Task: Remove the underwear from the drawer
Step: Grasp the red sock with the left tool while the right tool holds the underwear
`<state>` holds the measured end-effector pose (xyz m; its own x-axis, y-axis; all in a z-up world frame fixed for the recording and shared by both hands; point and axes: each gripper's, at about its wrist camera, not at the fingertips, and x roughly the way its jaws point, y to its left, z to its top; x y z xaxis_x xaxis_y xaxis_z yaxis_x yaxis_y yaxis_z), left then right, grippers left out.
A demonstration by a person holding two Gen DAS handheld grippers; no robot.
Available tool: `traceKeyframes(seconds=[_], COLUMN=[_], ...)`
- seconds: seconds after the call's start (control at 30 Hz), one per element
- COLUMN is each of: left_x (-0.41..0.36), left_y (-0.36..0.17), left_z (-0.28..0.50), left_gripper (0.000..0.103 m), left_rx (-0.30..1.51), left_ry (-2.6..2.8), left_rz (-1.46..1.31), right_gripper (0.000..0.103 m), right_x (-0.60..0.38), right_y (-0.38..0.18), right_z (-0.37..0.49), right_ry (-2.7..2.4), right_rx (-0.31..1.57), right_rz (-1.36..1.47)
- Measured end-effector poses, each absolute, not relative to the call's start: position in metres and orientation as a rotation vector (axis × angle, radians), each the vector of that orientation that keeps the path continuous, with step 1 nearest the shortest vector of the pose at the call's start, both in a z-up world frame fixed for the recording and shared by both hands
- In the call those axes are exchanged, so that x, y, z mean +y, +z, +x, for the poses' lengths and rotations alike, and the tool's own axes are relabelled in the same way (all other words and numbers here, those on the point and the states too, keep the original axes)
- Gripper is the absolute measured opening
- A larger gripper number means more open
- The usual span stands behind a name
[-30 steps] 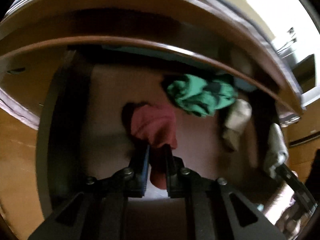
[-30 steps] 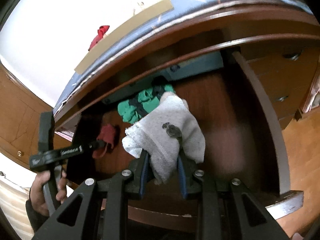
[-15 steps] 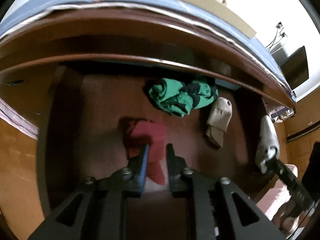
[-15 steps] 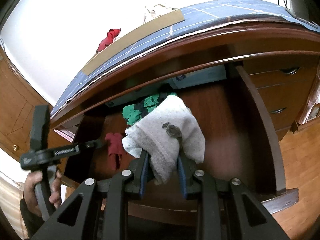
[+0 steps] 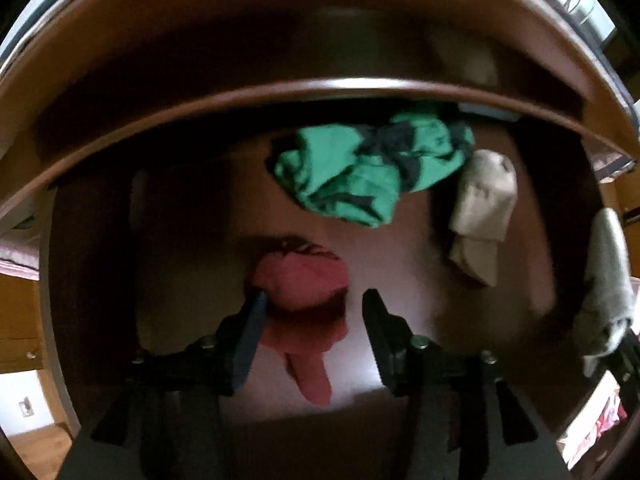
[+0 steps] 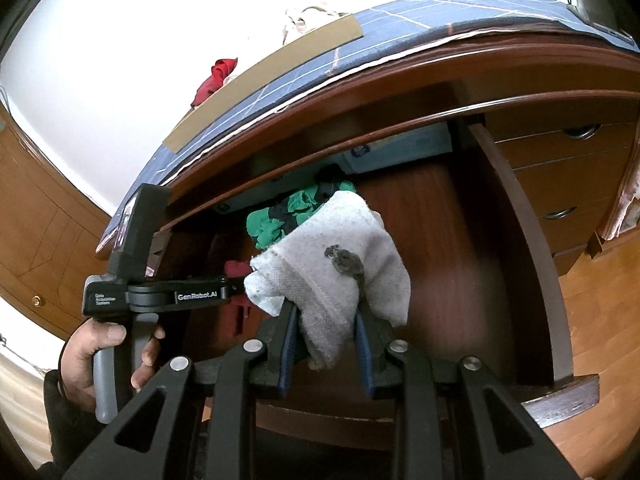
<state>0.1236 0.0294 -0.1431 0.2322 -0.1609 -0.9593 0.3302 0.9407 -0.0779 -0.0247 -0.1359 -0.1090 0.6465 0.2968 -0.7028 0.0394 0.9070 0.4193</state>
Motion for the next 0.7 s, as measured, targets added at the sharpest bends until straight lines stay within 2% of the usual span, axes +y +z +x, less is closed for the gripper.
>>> traceKeyframes(seconds=[0.07,0.27,0.5,0.57,0.6,0.7], left_x=[0.03,0.032,0.04,0.041,0.041,0.04], left_y=[-0.143,-0.16,-0.171,-0.171,-0.17,-0.169], left_z=[0.124,0.131,0.135,0.133,0.132,0.128], left_gripper=[0.056,0.06,0.06,0.055,0.046,0.034], left_rx=[1.303,1.375,1.437,1.424,1.414,1.398], left_ry=[-0.353,-0.296,-0.297,-0.299,-0.303,-0.335], left_rz=[0.123,0.141,0.083,0.097,0.093,0.073], right_gripper=[0.029,0.029,0.029,0.029,0.029,0.029], right_x=[-0.136,-0.136,-0.137,-0.137,-0.137,-0.137], right_y=[-0.108,-0.11,-0.111,-0.111,-0.111,-0.111], right_z=[-0.025,-0.026,-0.025,-0.025,-0.025,-0.026], right_ry=[0.15,0.164,0.163,0.163,0.163,0.163], right_rx=[0.858,0.865,0.87,0.871,0.87,0.865], right_rz=[0.424,0.428,0.428,0.429,0.429,0.427])
